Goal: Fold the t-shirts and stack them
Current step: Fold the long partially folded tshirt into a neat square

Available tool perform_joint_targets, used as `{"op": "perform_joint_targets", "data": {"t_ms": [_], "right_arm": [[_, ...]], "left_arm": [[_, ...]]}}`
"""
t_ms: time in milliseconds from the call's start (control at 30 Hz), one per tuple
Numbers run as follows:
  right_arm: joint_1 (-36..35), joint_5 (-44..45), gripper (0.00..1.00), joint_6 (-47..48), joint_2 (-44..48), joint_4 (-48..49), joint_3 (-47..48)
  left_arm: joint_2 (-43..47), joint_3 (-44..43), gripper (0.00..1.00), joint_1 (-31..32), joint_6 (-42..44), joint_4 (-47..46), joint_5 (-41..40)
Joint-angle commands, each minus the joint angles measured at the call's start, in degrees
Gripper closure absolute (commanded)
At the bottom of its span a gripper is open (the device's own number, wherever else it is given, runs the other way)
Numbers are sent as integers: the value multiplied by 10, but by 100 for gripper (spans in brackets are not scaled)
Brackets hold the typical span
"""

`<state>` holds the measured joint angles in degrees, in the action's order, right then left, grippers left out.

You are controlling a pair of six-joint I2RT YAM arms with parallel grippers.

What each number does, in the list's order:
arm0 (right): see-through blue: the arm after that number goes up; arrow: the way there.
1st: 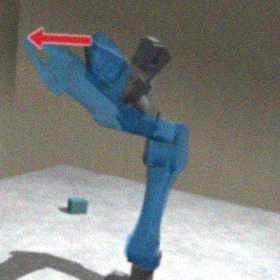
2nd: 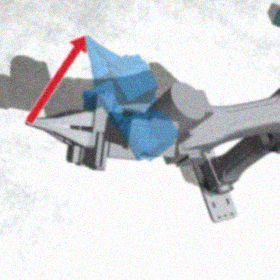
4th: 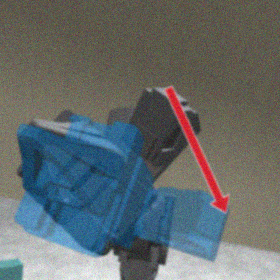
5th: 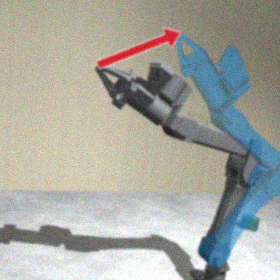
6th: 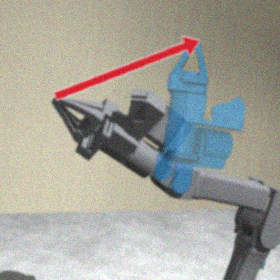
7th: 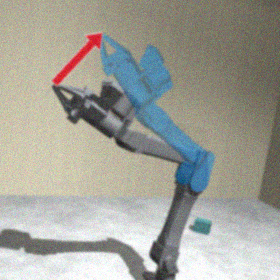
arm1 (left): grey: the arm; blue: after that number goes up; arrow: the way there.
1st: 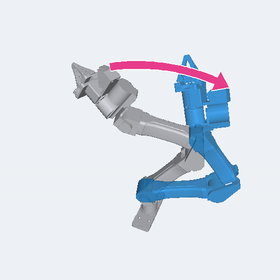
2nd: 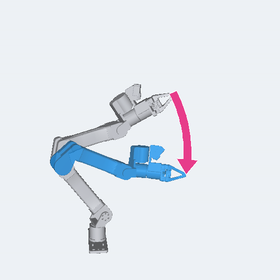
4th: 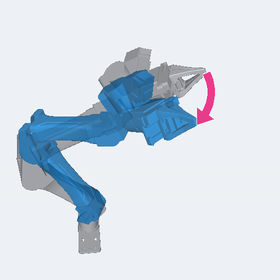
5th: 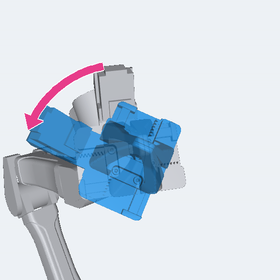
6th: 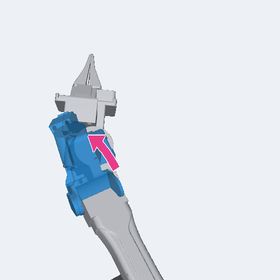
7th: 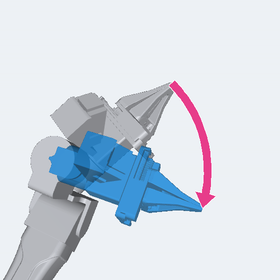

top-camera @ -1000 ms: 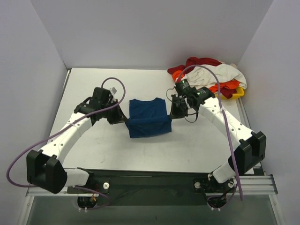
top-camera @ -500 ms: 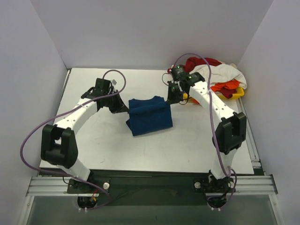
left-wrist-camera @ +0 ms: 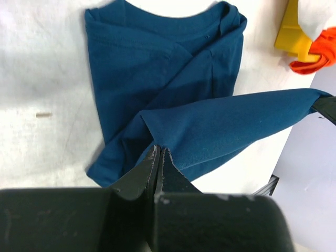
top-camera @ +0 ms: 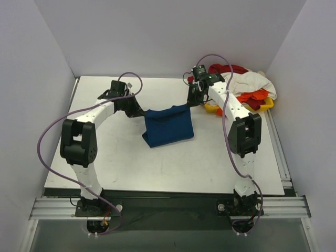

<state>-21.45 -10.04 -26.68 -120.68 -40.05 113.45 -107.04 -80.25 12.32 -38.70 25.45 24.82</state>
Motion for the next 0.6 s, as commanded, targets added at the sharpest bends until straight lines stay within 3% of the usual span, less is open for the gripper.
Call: {"op": "perform_joint_targets", "data": {"t_ms": [0, 433, 500, 533, 567], "right_arm": [[13, -10, 100, 10, -28, -7, 49], [31, -49, 100, 7, -135, -7, 169], [32, -64, 79, 10, -155, -7, 199], [32, -72, 67, 13, -161, -6, 210], [32, -76, 50, 14, -167, -6, 220]], "left_arm": [[-32, -60, 100, -7, -2, -25, 5], [-101, -117, 97, -24, -18, -25, -42], [-113, -125, 70, -30, -30, -38, -50], [-116, -127, 47, -33, -35, -42, -54], [-118, -130, 41, -34, -37, -46, -56]]}}
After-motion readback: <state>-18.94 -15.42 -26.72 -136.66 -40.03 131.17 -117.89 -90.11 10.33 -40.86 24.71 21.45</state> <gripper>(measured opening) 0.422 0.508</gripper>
